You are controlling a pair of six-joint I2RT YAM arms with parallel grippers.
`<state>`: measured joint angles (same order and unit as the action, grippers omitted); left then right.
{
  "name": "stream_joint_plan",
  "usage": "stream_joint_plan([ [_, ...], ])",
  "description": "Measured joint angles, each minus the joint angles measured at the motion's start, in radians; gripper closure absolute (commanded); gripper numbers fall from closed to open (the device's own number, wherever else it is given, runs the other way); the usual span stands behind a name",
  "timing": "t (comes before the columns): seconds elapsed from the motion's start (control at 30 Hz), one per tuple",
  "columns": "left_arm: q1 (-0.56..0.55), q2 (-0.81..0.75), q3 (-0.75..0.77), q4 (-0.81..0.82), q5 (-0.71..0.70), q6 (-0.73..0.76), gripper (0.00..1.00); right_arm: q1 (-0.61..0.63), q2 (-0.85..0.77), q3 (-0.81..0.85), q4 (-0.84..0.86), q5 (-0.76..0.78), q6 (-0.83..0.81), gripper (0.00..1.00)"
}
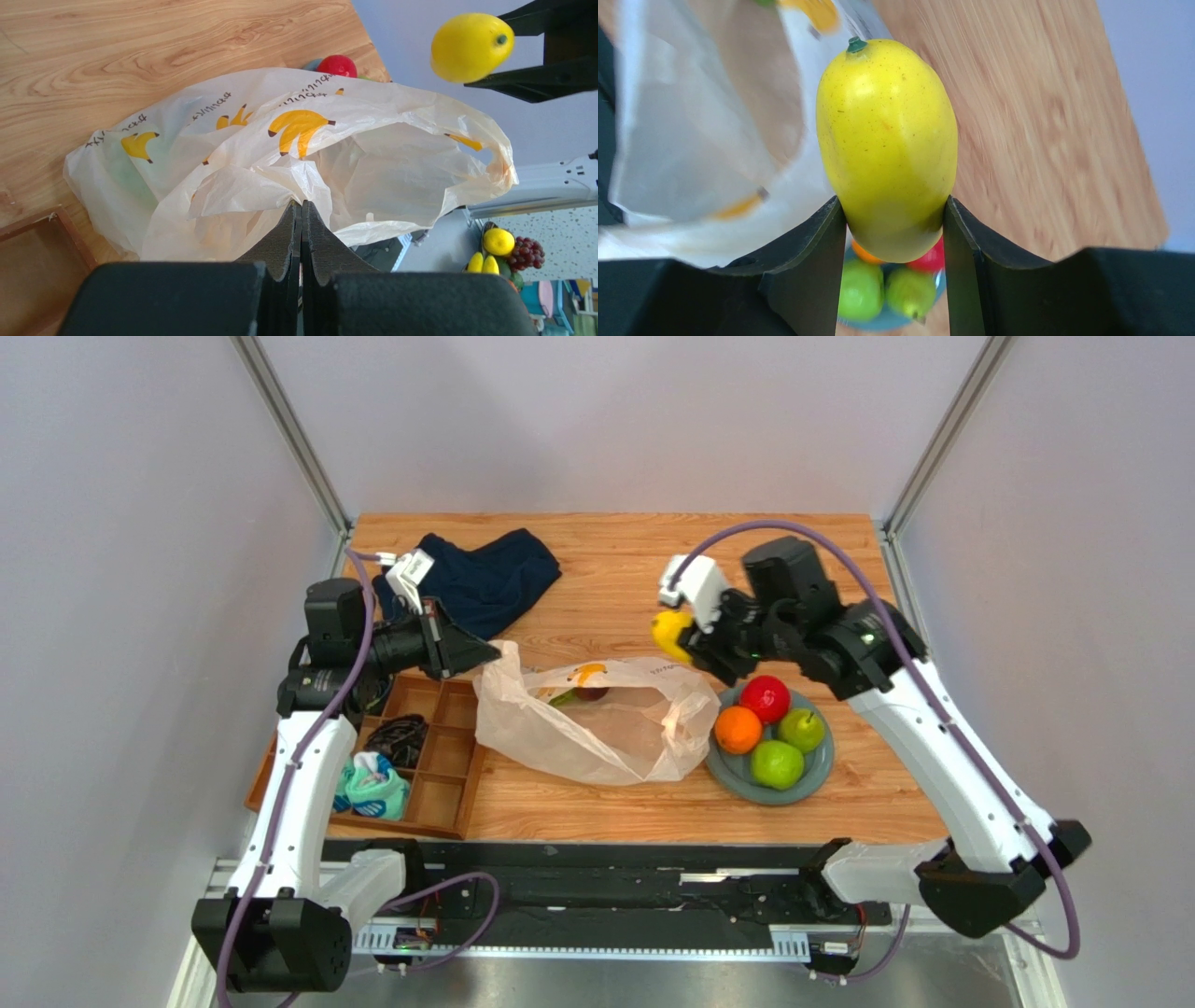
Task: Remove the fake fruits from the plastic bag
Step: Place the fake fruit on the plate.
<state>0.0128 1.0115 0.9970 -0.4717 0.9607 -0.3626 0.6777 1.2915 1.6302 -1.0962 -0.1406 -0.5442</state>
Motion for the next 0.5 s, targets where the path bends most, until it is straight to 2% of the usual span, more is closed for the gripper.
stream_joint_plan([
  [0.13,0.001,0.002,0.0,0.005,-0.023,-0.018,1.0,-0.193,-0.074,-0.123,-0.109,0.016,0.054,0.74],
  [0.23,0.021,-0.005,0.0,0.003,-0.045,-0.035,1.0,-0.274,-0.05,-0.24,-0.157,-0.024,0.088,0.74],
  [0.37,0.082,-0.051,0.0,-0.006,-0.08,-0.045,1.0,-0.303,0.056,-0.37,-0.188,-0.089,0.129,0.75],
  [0.5,0.134,-0.108,0.001,-0.031,-0.092,-0.041,1.0,-0.303,0.116,-0.387,-0.197,-0.138,0.161,0.75],
])
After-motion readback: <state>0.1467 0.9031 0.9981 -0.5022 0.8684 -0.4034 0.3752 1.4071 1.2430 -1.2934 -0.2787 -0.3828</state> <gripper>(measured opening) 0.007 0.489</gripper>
